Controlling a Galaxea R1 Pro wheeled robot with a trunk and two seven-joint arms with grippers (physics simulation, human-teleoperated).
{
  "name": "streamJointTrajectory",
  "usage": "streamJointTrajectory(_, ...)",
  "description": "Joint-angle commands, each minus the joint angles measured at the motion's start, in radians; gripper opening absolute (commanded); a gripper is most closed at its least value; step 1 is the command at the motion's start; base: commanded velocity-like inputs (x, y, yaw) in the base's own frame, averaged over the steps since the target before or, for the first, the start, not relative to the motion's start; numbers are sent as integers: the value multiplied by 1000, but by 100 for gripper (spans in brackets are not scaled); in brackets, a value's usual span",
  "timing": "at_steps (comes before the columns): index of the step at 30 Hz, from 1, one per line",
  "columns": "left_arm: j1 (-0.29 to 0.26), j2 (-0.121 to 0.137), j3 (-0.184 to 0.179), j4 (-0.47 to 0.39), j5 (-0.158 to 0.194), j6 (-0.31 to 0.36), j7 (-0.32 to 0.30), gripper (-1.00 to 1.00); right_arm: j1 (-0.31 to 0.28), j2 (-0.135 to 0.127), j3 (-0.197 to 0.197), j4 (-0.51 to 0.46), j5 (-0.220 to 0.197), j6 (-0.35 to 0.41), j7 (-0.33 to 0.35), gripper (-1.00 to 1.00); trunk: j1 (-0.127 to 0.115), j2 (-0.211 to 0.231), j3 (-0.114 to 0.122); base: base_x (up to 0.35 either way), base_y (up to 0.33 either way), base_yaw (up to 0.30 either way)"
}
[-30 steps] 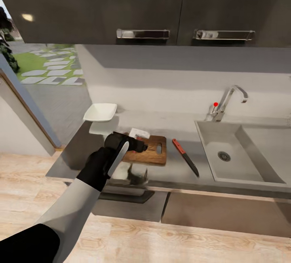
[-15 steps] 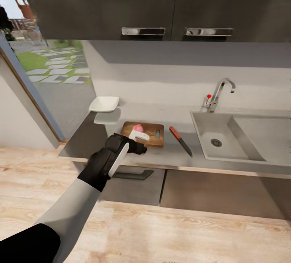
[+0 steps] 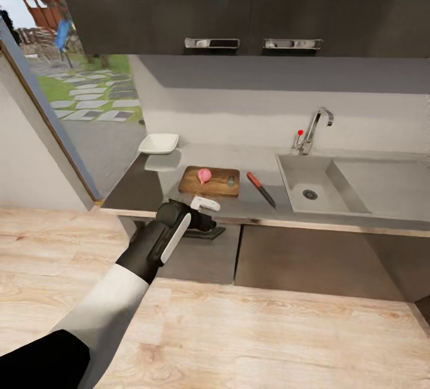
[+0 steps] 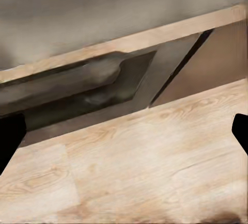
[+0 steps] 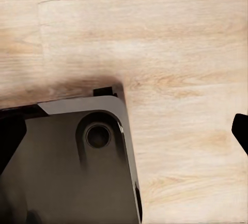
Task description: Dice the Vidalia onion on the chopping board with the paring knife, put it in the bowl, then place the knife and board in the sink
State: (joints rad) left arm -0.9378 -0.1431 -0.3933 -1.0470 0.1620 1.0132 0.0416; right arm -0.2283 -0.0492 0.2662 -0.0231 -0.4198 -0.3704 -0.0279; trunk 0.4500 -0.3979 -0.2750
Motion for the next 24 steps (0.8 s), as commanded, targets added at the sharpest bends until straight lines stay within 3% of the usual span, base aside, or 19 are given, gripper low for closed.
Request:
streamJointTrajectory(1, -1, 0, -1, 6, 7, 4, 4, 100, -1, 0, 8, 0, -7, -2, -3, 100, 0, -2, -2, -332, 0, 0)
streamJointTrajectory(7, -1, 0, -1, 47, 7, 2, 4, 100, -1, 0, 8, 0, -7, -2, -3, 100, 0, -2, -2, -332, 0, 0)
streamJointTrajectory(12, -1, -2, -4, 199, 5, -18, 0, 100, 0, 0, 8, 0, -8, -2, -1, 100, 0, -2, -2, -329, 0, 0)
streamJointTrajectory(14, -1, -3, -5, 284, 5, -69, -2, 100, 0, 0, 8, 0, -8, -2, 1, 100, 0, -2, -2, -213, 0, 0)
streamJointTrajectory(16, -1, -4, -5, 409, 6, -189, -3, 100, 0, 0, 8, 0, -9, -2, 2, 100, 0, -2, -2, -100, 0, 0)
streamJointTrajectory(17, -1, -7, -6, 573, 6, -345, -6, 100, 0, -1, 8, 0, -11, -3, 4, 100, 0, -2, -2, -25, 0, 0)
streamJointTrajectory(21, -1, -8, -6, 767, 8, -524, -39, 100, 0, -1, 7, -1, -11, -9, 5, 100, 0, -2, -2, -13, 0, 0)
streamJointTrajectory(22, -1, -8, -6, 909, 8, -674, -82, 100, 0, -2, 6, -2, -11, -17, 5, 100, 0, -2, -2, -3, 0, 0)
streamJointTrajectory(24, -1, -7, -5, 1012, 9, -792, -109, 100, 0, -4, 5, -3, -11, -28, 6, 100, 0, -2, -2, -2, 0, 0)
